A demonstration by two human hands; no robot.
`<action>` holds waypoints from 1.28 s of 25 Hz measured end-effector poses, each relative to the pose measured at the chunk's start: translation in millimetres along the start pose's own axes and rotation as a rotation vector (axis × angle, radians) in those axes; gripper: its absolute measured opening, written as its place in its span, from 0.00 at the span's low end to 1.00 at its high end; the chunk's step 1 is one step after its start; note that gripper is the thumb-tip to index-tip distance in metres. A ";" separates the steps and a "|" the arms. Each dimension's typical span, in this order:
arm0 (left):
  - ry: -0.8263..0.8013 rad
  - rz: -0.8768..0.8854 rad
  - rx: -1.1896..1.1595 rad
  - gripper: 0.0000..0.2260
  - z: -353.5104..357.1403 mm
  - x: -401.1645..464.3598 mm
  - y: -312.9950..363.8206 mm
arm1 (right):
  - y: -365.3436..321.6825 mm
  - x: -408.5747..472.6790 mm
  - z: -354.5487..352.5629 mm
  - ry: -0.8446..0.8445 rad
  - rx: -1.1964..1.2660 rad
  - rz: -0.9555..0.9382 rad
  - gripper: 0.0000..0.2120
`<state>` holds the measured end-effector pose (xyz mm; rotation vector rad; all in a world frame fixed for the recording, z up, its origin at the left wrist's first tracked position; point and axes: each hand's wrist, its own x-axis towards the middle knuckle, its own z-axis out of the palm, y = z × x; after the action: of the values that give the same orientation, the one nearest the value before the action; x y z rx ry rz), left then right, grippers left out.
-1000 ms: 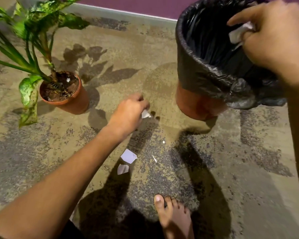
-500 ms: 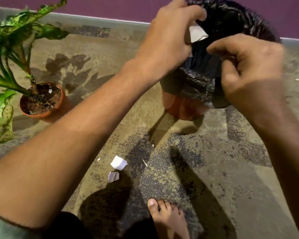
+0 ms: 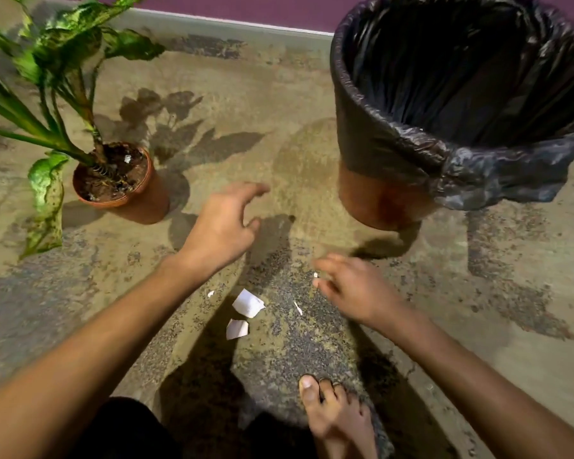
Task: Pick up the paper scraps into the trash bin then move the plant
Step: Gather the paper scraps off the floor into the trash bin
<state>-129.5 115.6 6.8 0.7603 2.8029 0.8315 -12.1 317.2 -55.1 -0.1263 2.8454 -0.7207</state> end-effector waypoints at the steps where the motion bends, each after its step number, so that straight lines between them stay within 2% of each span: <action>1: -0.158 -0.043 0.053 0.26 7.9 -13.0 -18.4 | -2.7 -3.2 9.8 -0.123 -0.018 0.034 0.26; 2: -0.310 -0.044 0.120 0.30 15.2 -25.5 -33.6 | -4.5 -7.0 25.3 -0.206 -0.038 0.074 0.33; 4: -0.559 0.022 0.284 0.39 29.8 -49.3 -55.6 | -2.2 -8.5 50.2 -0.246 -0.102 0.120 0.42; 6: -0.708 0.087 0.442 0.45 42.9 -69.0 -69.3 | -1.5 -3.3 62.0 -0.189 -0.175 0.120 0.44; 8: -0.780 0.120 0.526 0.45 54.4 -83.2 -77.4 | -2.8 -2.1 72.9 -0.137 -0.235 0.116 0.40; 12: -0.702 0.208 0.621 0.37 69.5 -99.3 -84.0 | -22.9 -11.0 90.7 -0.215 -0.252 0.058 0.26; 15: -0.686 0.193 0.612 0.32 74.1 -104.4 -79.2 | -28.7 -13.6 90.2 -0.217 -0.239 -0.056 0.24; 19: -0.629 0.192 0.525 0.19 76.1 -107.1 -69.7 | -27.0 -2.0 83.0 -0.166 -0.204 -0.052 0.17; 25: -0.662 0.095 0.509 0.12 80.8 -109.2 -75.2 | -31.4 13.9 77.9 -0.147 -0.065 -0.047 0.09; 27: -0.680 0.044 0.500 0.09 83.1 -108.1 -78.5 | -32.5 25.6 75.2 -0.115 0.025 0.017 0.08; 29: -0.659 -0.031 0.454 0.06 80.5 -105.1 -83.5 | -37.7 41.1 74.4 -0.090 0.091 0.076 0.12; 32: -0.506 -0.102 0.315 0.06 63.4 -94.3 -91.4 | -50.4 67.1 74.6 -0.063 0.141 0.011 0.21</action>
<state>-71.4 32.9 -98.4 0.7339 2.4994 0.1428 -59.8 229.7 -106.8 -0.1096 2.7236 -0.8953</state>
